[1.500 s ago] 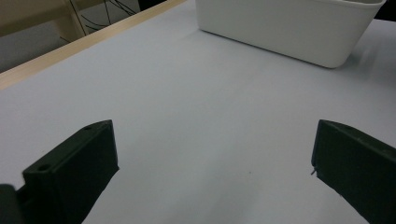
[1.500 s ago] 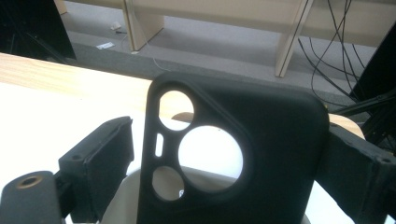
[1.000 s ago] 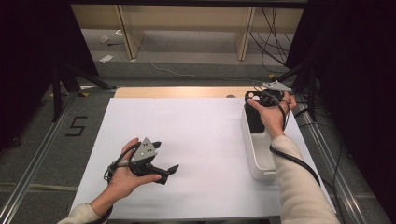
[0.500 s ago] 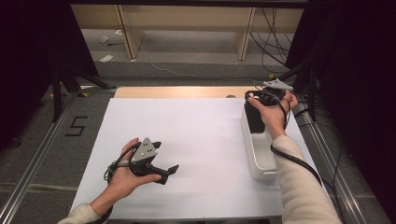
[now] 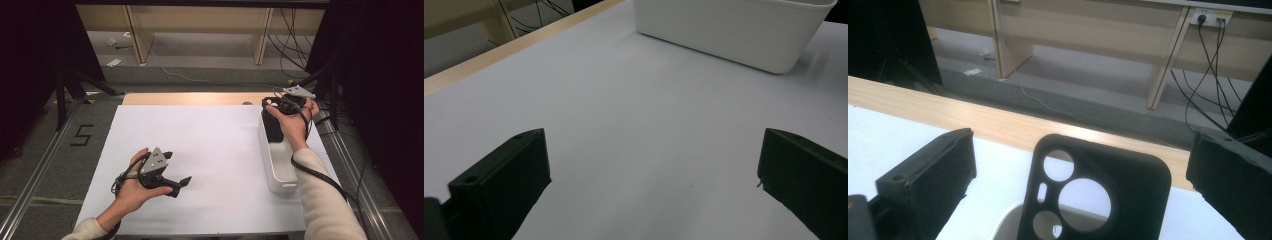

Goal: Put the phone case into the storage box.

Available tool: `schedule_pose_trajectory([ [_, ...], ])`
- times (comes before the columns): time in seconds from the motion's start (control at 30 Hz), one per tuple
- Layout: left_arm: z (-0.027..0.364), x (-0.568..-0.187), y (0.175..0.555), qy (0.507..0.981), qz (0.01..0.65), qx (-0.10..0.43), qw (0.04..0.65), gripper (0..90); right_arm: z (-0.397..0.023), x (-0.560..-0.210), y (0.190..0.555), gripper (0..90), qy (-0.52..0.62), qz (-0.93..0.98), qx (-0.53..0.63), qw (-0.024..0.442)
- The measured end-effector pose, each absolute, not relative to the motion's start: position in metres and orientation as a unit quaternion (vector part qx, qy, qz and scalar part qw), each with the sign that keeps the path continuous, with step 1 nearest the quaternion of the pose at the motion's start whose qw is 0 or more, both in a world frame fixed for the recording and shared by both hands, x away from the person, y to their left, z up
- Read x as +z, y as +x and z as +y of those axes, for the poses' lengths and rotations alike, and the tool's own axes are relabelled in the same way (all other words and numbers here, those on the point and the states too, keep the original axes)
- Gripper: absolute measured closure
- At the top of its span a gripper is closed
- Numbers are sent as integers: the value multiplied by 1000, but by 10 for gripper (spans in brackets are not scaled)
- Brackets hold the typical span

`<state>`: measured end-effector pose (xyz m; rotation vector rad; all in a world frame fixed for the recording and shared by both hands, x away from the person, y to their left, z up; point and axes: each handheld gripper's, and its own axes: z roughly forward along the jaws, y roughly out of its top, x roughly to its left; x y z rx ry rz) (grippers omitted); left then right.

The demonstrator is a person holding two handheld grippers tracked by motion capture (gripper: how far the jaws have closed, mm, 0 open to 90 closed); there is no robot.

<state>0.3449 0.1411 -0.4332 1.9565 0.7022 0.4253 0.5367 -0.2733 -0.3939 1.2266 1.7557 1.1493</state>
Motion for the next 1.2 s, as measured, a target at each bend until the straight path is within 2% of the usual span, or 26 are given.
schedule_pose_trajectory([
  [0.5, 141, -434, 345, 806, 290, 174, 486, 0, -274, -394, 519, 40, 460, 685, 458, 330],
  [1.2, 142, -434, 346, 806, 290, 174, 486, 0, -252, -391, 491, 66, 424, 709, 482, 291],
])
